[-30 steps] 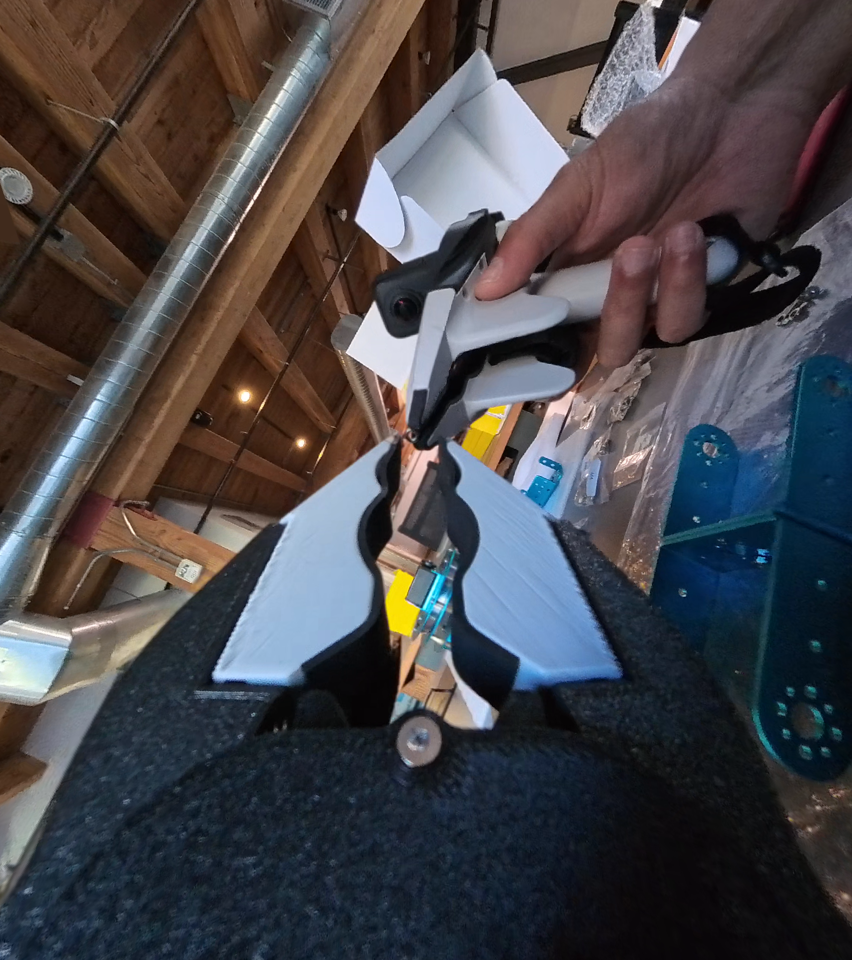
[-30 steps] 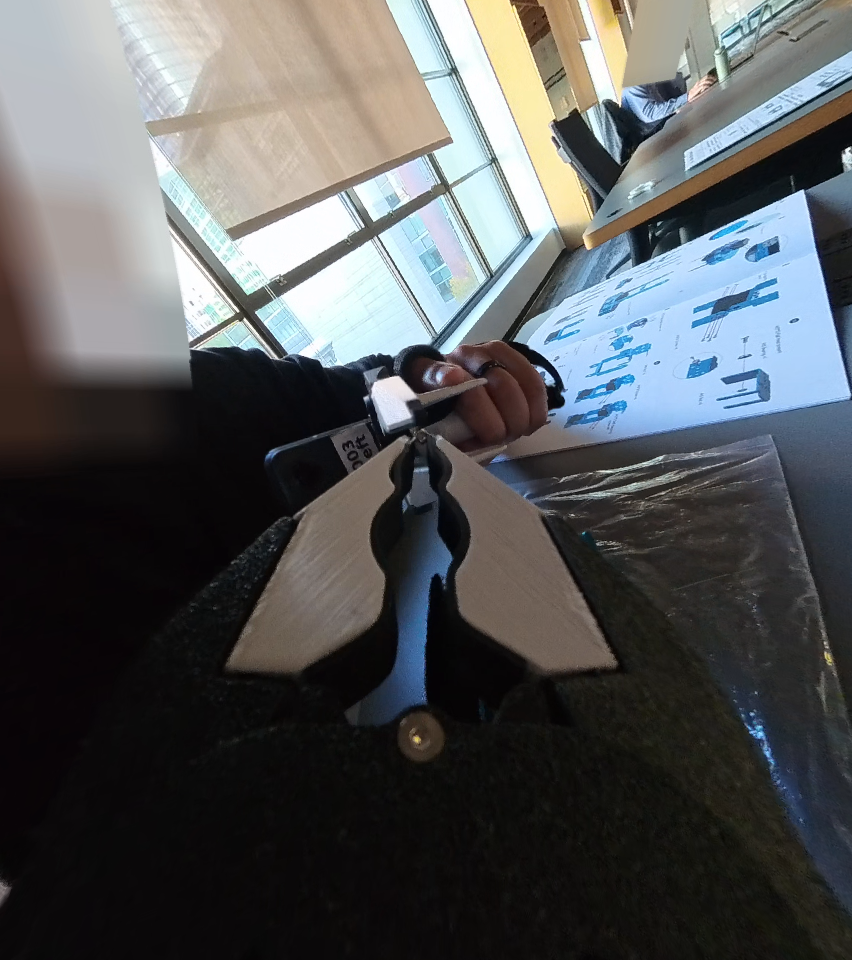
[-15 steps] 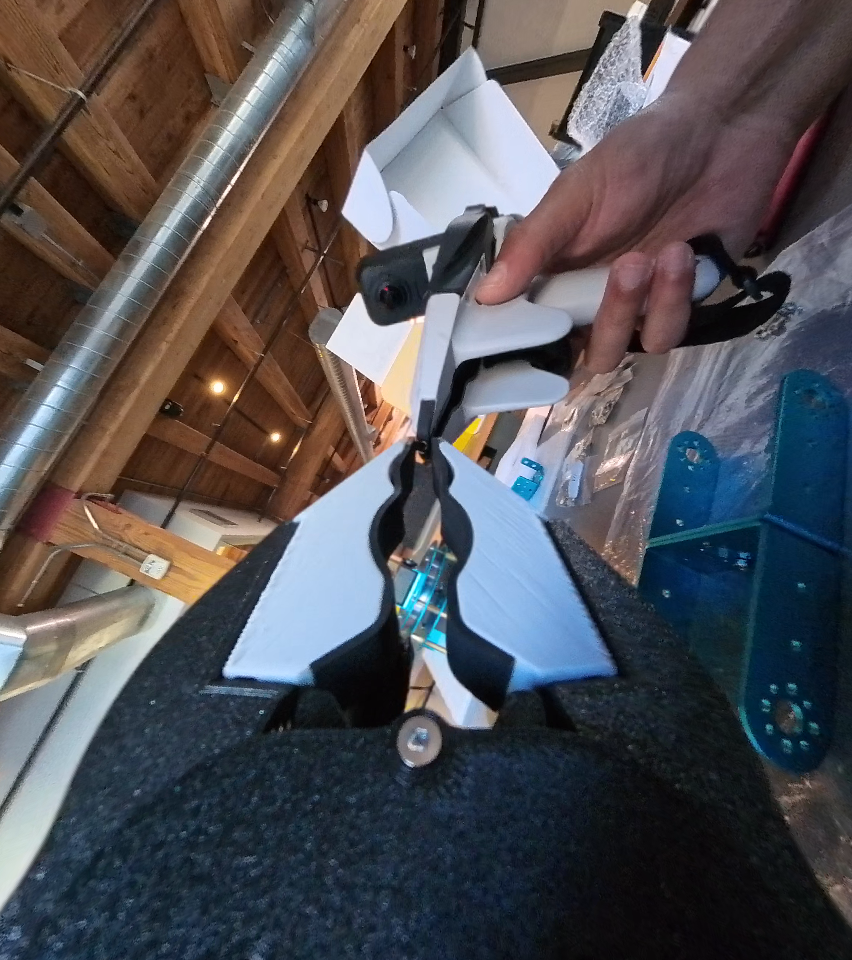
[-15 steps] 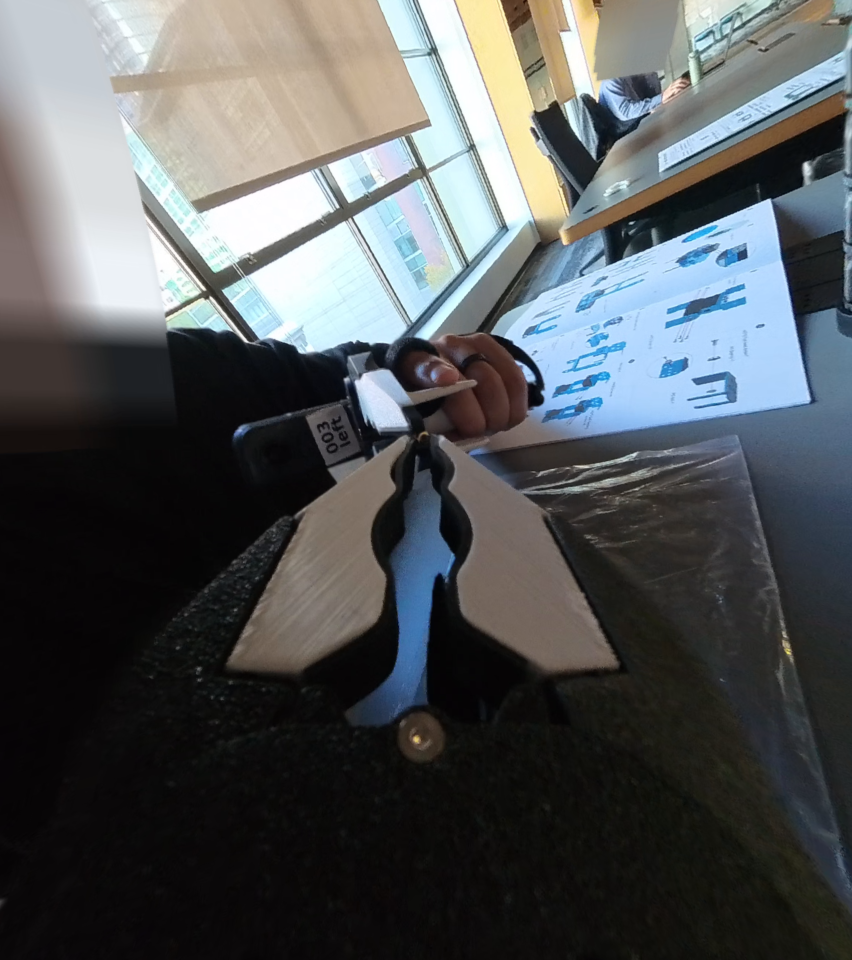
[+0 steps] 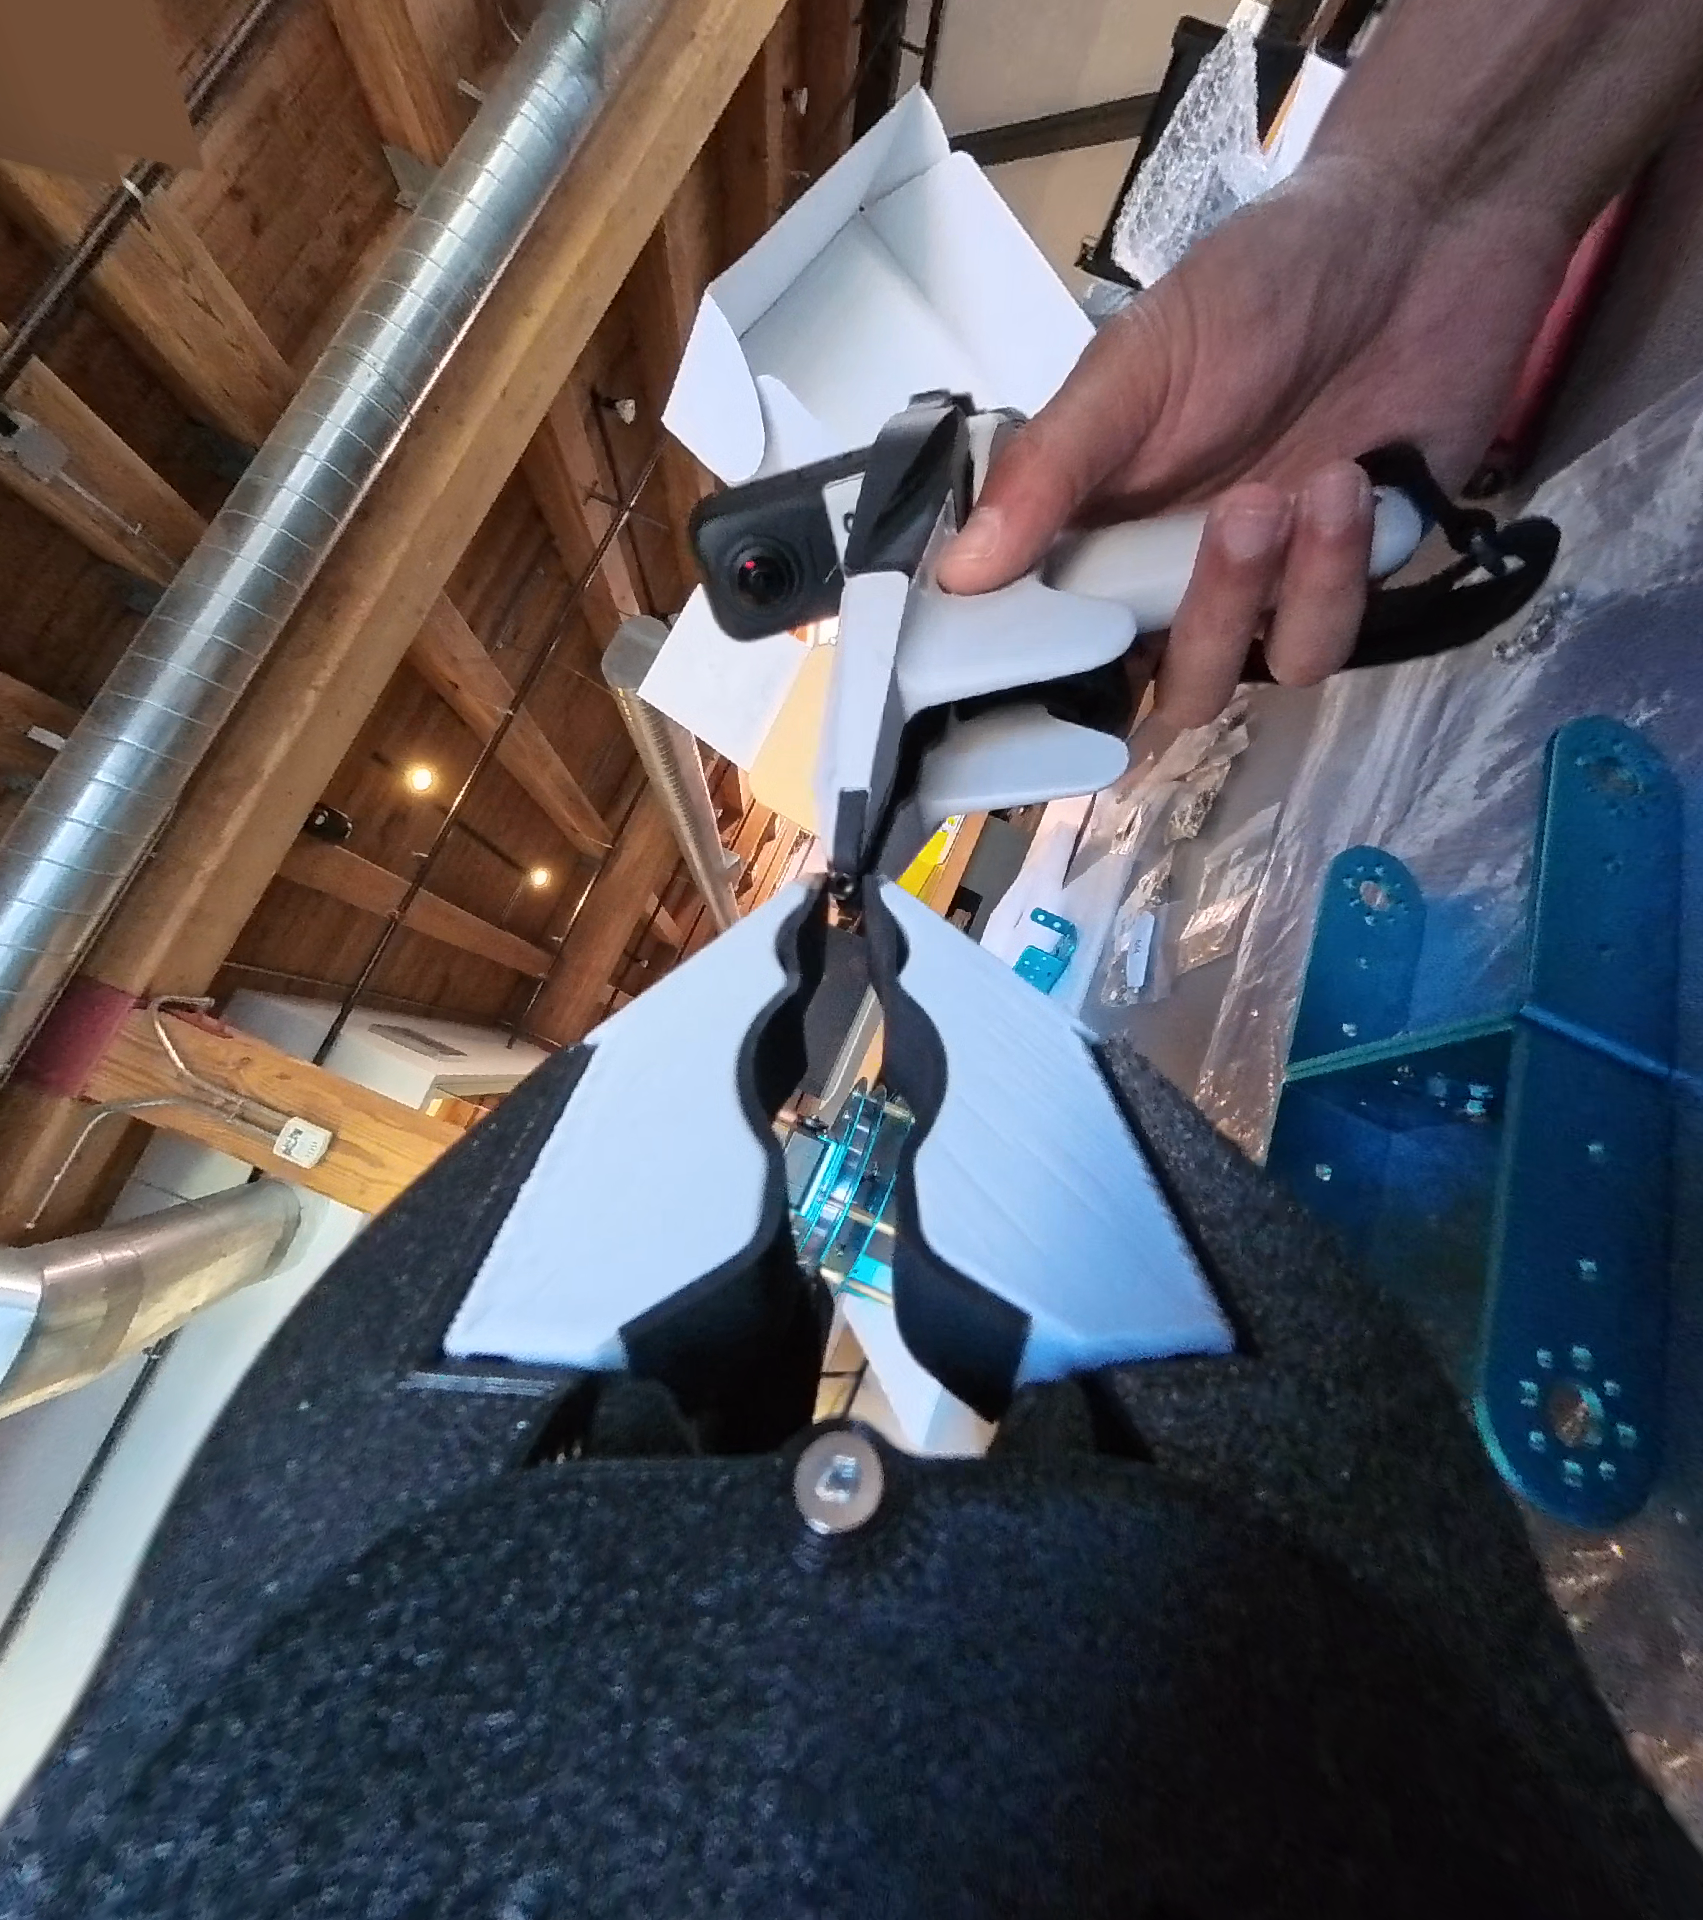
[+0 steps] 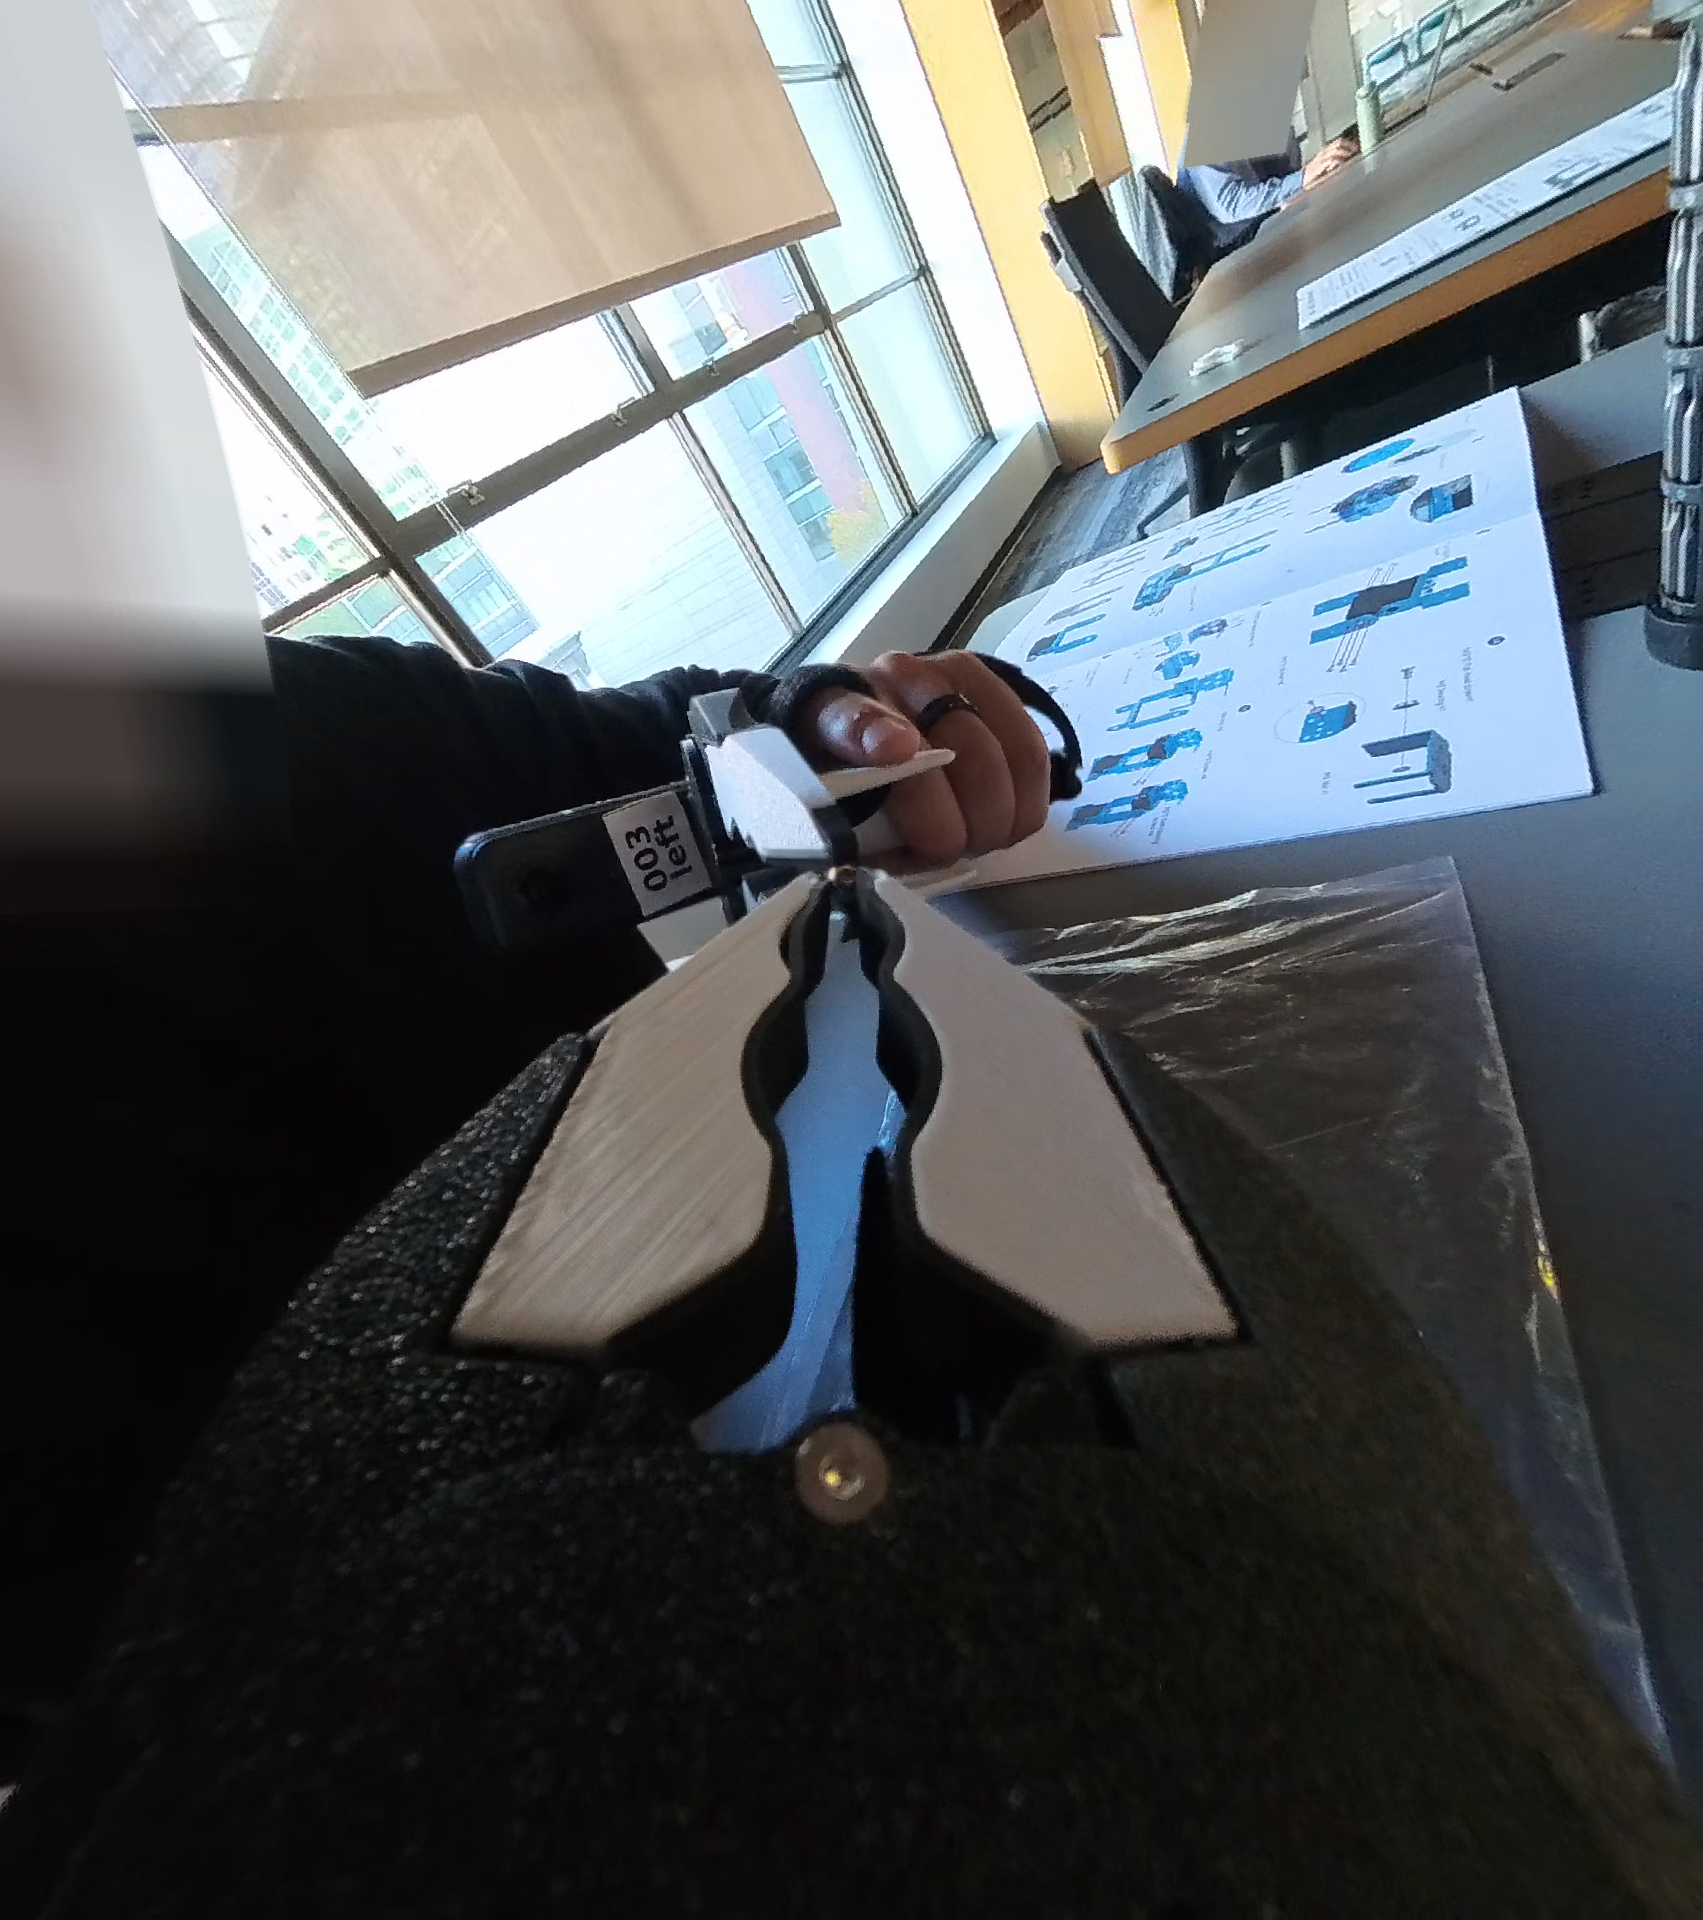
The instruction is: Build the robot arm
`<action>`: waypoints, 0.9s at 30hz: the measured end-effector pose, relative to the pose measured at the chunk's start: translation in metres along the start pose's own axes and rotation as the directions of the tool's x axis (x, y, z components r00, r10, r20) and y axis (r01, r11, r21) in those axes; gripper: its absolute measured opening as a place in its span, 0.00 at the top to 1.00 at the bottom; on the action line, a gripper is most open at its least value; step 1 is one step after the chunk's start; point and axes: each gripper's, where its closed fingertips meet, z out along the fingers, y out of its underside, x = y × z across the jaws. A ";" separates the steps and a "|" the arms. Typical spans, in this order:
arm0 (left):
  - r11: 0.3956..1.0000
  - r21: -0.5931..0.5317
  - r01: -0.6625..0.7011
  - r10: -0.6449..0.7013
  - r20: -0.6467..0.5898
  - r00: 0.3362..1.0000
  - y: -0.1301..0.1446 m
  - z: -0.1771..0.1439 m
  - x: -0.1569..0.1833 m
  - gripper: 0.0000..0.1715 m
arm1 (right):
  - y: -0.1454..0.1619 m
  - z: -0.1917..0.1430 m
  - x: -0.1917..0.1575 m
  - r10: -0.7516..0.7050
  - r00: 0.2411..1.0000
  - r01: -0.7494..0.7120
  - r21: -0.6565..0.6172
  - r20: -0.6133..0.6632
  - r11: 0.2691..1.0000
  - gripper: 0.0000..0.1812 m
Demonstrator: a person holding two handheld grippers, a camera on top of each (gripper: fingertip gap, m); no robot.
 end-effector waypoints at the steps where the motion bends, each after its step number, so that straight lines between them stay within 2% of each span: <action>1: 1.000 -0.004 -0.018 0.018 -0.004 1.000 0.001 0.000 0.001 0.97 | 0.001 0.000 0.001 -0.001 1.000 0.000 -0.006 -0.004 1.000 0.98; 4: 0.999 -0.013 -0.041 0.041 -0.001 0.999 0.003 0.000 0.001 0.98 | 0.000 0.000 0.003 -0.019 0.999 0.019 -0.016 -0.039 1.000 0.97; 11: 0.985 -0.022 0.170 -0.171 -0.050 0.984 0.008 0.002 -0.006 0.98 | -0.008 -0.005 0.004 -0.040 0.997 0.040 0.010 -0.060 0.999 0.97; 16: 0.930 -0.015 0.368 -0.367 -0.125 0.922 0.009 0.002 -0.010 0.98 | -0.008 -0.006 0.004 0.008 1.000 -0.007 0.019 -0.030 1.000 0.96; 21: 0.865 -0.003 0.502 -0.493 -0.200 0.847 0.004 0.000 -0.010 1.00 | -0.009 -0.002 0.003 0.040 0.999 -0.040 0.024 0.008 0.999 0.96; 27: 0.865 -0.021 0.502 -0.495 -0.208 0.844 0.008 0.001 -0.007 1.00 | -0.007 -0.001 0.005 0.044 0.999 -0.044 0.018 0.004 0.999 0.98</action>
